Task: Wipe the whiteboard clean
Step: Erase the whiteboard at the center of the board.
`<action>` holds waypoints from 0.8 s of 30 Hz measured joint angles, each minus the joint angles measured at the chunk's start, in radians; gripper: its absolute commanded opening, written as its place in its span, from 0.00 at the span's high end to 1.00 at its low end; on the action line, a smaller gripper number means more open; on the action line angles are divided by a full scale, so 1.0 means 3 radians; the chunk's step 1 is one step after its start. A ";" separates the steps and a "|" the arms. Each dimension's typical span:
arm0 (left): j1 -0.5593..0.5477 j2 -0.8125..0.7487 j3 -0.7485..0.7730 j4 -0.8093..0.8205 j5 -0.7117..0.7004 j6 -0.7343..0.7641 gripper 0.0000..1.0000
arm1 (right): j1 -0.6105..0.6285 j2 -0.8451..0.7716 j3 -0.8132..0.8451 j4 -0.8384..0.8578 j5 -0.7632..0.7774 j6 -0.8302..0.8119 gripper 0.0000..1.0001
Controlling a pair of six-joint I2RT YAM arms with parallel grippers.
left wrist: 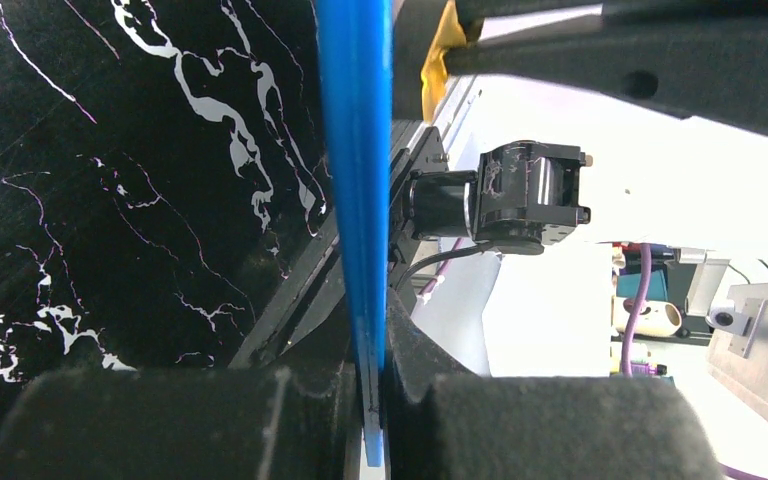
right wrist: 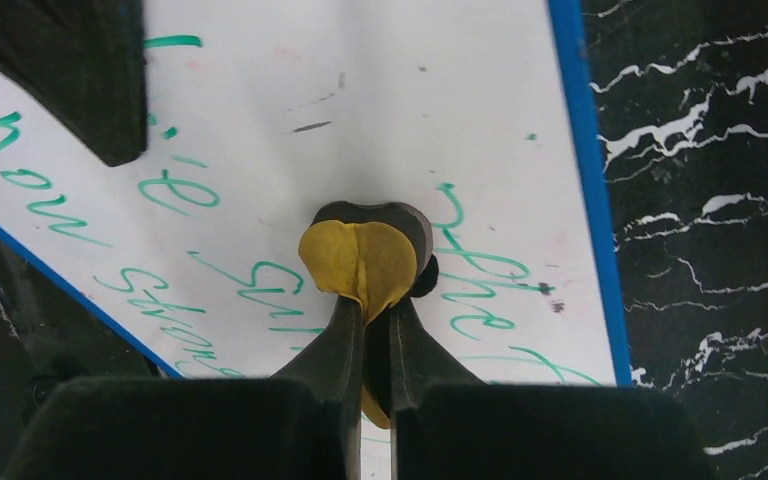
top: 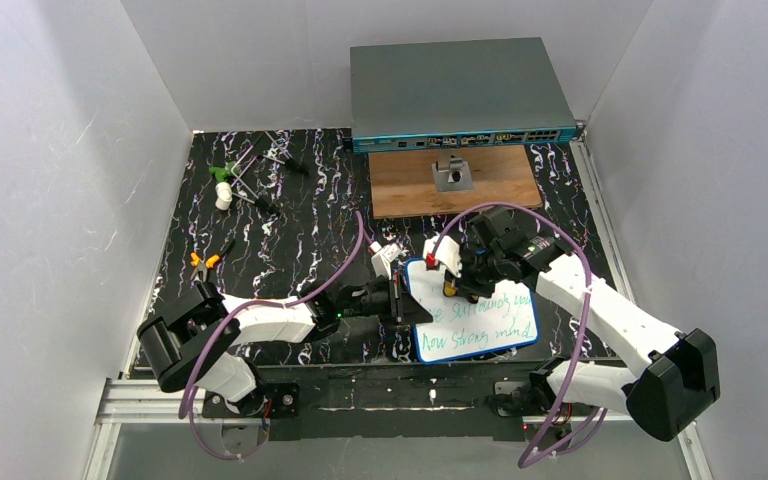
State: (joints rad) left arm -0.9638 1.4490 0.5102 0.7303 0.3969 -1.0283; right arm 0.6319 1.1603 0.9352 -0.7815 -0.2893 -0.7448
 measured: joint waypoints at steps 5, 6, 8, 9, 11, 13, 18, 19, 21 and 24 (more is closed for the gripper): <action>0.0000 0.0000 0.0011 -0.0006 0.0009 0.0020 1.00 | -0.0050 0.0164 0.0209 -0.0032 0.0084 0.0120 0.99; 0.0000 0.0000 0.0011 -0.0008 0.0010 0.0023 1.00 | -0.0048 0.0216 0.0268 -0.0042 0.0084 0.0132 0.99; 0.0001 0.0000 0.0011 -0.0010 0.0011 0.0022 1.00 | -0.0028 0.0322 0.0388 -0.0092 0.0074 0.0139 0.99; 0.0003 0.0000 0.0011 -0.0011 0.0013 0.0022 1.00 | -0.0017 0.0355 0.0420 -0.0118 0.0070 0.0132 0.99; 0.0003 0.0000 0.0011 -0.0020 0.0019 0.0022 1.00 | 0.0019 0.0371 0.0437 -0.0156 0.0047 0.0099 0.99; 0.0003 0.0000 0.0011 -0.0020 0.0025 0.0025 1.00 | 0.0062 0.0370 0.0437 -0.0196 -0.0047 0.0019 0.99; 0.0003 -0.0011 0.0011 -0.0043 0.0061 0.0088 1.00 | 0.0100 0.0324 0.0376 -0.0254 -0.0244 -0.0099 0.99; 0.0003 -0.0020 0.0011 -0.0055 0.0067 0.0102 1.00 | 0.0043 0.0301 0.0348 -0.0254 -0.0284 -0.0094 0.99; 0.0003 -0.0051 0.0011 -0.0076 0.0076 0.0141 1.00 | -0.0048 0.0272 0.0326 -0.0252 -0.0346 -0.0058 0.99; 0.0004 -0.0086 0.0011 -0.0118 0.0075 0.0177 1.00 | -0.0183 0.0267 0.0326 -0.0207 -0.0334 0.0065 0.99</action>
State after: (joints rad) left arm -0.9627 1.4231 0.5137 0.6949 0.4194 -0.9752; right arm 0.5770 1.2404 1.0328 -0.8436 -0.3897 -0.7254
